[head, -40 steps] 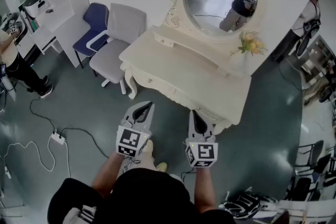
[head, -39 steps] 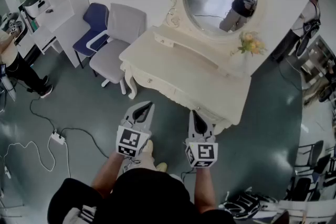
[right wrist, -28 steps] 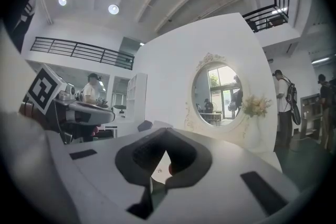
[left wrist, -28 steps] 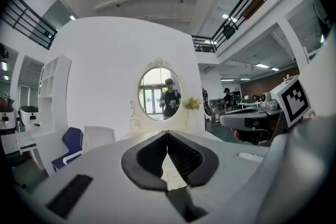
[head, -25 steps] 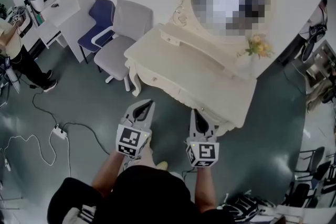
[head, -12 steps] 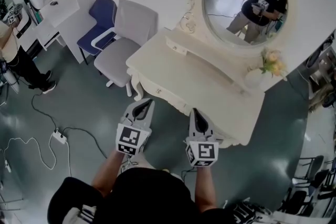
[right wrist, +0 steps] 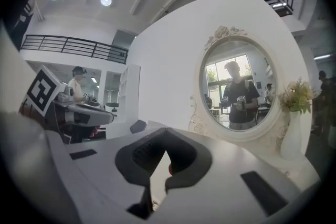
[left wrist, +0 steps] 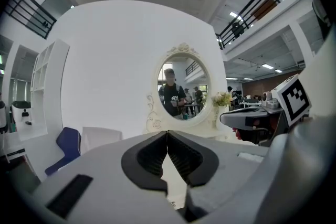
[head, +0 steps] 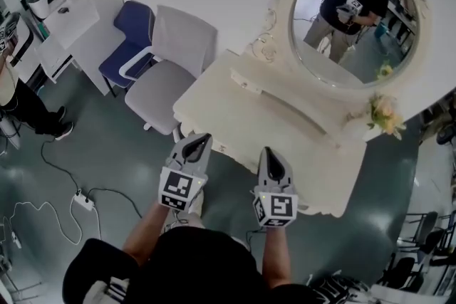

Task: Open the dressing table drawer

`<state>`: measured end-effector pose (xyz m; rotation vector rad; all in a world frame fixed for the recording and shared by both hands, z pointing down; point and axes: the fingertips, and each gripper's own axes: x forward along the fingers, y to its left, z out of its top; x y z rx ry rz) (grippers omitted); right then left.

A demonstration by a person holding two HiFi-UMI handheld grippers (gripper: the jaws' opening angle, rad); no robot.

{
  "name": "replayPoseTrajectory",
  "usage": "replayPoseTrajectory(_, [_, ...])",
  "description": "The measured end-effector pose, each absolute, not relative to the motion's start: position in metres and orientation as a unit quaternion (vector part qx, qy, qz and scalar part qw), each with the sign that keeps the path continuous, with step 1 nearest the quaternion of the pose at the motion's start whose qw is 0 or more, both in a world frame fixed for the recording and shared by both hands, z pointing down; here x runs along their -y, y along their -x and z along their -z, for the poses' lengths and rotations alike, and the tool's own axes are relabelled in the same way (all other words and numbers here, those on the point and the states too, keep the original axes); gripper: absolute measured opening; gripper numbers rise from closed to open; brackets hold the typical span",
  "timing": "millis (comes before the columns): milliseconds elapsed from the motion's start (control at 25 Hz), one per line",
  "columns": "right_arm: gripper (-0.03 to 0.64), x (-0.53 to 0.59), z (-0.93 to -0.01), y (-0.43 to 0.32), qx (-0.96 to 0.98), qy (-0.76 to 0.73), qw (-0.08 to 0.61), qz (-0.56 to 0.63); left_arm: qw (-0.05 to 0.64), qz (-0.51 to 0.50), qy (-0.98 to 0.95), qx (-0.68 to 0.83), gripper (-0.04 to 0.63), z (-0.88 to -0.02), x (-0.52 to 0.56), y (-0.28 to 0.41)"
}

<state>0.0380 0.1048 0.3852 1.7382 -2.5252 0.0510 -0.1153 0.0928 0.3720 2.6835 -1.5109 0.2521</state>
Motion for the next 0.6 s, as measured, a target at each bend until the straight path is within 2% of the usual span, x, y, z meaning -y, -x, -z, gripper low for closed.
replayPoseTrajectory(600, [-0.003, -0.020, -0.388, -0.025, 0.766, -0.641, 0.039, -0.021, 0.027, -0.076, -0.907, 0.413, 0.005, -0.377, 0.019, 0.126])
